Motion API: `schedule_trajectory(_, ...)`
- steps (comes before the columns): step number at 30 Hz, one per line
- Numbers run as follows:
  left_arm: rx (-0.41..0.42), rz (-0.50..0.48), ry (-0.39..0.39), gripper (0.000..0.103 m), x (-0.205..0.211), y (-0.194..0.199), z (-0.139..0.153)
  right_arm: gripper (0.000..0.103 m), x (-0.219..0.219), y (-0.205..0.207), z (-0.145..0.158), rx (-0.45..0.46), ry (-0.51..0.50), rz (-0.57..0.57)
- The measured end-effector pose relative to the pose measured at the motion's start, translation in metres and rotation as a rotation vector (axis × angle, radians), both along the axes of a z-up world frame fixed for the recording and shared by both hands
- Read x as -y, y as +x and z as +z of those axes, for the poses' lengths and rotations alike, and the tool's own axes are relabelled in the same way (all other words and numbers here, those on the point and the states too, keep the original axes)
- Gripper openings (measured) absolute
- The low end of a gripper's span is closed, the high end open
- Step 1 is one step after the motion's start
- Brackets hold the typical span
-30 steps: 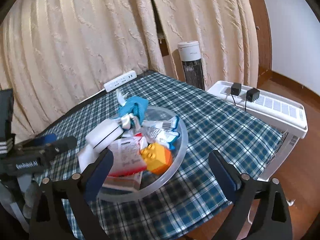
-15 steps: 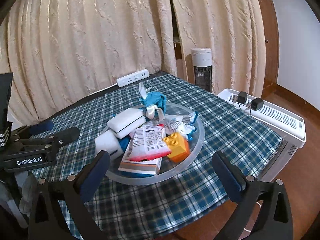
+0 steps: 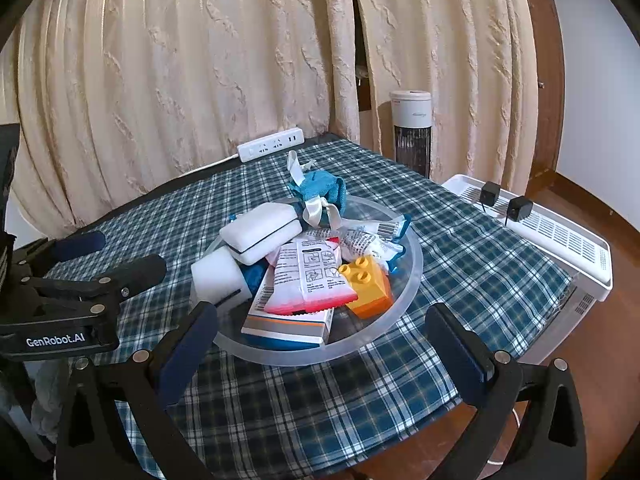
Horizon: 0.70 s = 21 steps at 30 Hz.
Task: Organize objects
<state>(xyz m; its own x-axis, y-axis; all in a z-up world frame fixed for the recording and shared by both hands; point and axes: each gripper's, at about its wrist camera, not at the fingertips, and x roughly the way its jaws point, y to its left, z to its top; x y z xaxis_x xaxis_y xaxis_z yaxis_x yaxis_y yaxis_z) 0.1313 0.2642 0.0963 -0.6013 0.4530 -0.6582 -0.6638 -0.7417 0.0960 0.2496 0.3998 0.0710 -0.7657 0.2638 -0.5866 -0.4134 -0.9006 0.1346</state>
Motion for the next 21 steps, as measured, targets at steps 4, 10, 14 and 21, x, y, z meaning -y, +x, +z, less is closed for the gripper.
schedule_trajectory(4, 0.001, -0.002, -0.01, 0.103, -0.003, -0.001, -0.002, 0.103, -0.003, -0.002, -0.002, 0.006, -0.007, -0.007)
schedule_trajectory(10, -0.002, -0.013, -0.022, 0.103, -0.009, 0.001, -0.005, 0.103, -0.007, -0.005, -0.007, 0.013, -0.019, -0.012)
schedule_trajectory(14, -0.015, -0.019, -0.019, 0.103, -0.01, 0.0, -0.006, 0.103, -0.009, -0.005, -0.008, 0.013, -0.022, -0.014)
schedule_trajectory(21, -0.001, -0.013, -0.036, 0.103, -0.008, -0.004, -0.01, 0.103, -0.011, -0.006, -0.008, 0.017, -0.025, -0.014)
